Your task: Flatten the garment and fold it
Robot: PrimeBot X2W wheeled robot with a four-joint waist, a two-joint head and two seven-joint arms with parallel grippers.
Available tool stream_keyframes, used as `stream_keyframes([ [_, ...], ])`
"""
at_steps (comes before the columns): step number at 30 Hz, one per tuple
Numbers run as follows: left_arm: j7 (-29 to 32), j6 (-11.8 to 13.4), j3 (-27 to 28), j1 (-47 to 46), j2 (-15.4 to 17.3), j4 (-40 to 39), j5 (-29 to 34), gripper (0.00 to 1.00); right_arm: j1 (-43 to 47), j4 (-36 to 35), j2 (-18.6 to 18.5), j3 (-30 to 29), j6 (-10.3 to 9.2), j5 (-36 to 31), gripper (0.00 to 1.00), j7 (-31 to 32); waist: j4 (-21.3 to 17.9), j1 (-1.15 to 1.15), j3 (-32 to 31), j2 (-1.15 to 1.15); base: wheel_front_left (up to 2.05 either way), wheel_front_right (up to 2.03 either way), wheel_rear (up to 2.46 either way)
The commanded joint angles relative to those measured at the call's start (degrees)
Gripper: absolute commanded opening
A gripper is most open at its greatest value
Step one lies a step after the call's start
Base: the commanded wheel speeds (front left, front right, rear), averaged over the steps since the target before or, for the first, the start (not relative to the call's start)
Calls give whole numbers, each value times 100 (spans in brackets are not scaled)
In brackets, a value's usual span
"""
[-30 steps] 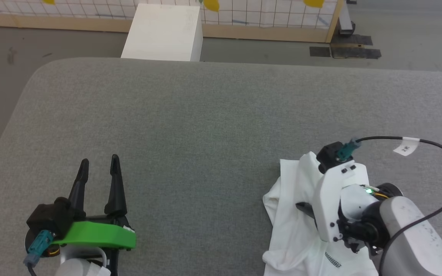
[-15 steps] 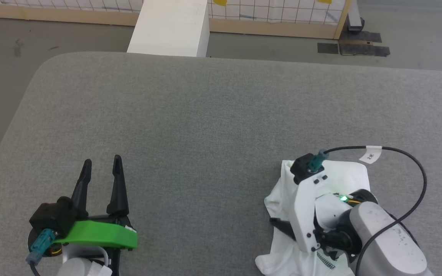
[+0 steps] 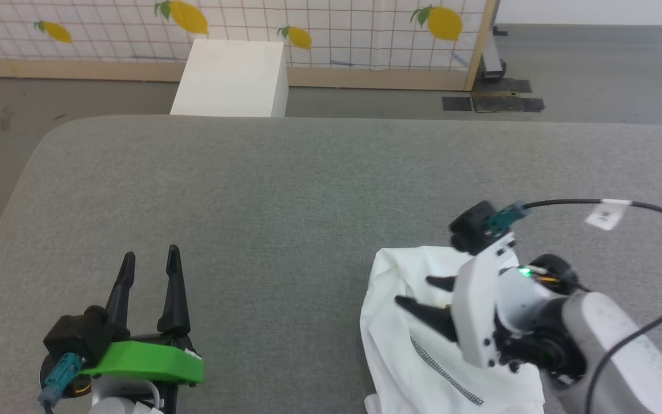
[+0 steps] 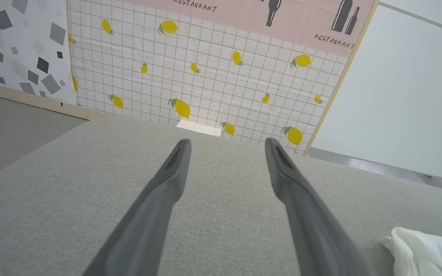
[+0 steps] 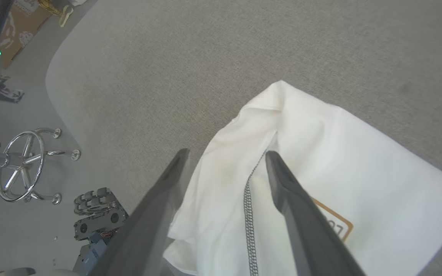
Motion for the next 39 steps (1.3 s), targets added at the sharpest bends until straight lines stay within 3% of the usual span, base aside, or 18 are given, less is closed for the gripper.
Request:
stream_keyframes([
  [1, -26, -33, 3, 47, 27, -12, -51, 100, 117, -127, -84, -188, -9, -82, 100, -127, -138, 0, -98, 52, 0, 0, 0],
  [6, -26, -22, -9, 55, 24, -24, -63, 100, 416, -458, -88, -1152, -9, -850, 100, -699, -239, 0, -122, 52, 0, 0, 0],
  [11, -26, -19, -26, 63, 20, -26, -79, 100, 987, -555, 207, -2007, -9, -1633, 100, -847, -308, 0, -92, 52, 0, 0, 0],
  [17, -26, -15, -67, -8, 9, -46, -84, 100, 1473, -464, 588, -2568, -9, -2394, 100, -883, -295, 0, 76, 52, 0, 0, 0],
  [26, -26, -21, -109, -154, -4, -26, -80, 100, 1501, 245, 1019, -2600, -9, -2938, 100, -1187, -177, 0, 365, 52, 0, 0, 0],
  [39, -26, -47, -138, -340, -31, 67, -96, 100, 1308, 1351, 1131, -2270, -9, -3090, 100, -1083, -8, 0, 579, 52, 0, 0, 0],
])
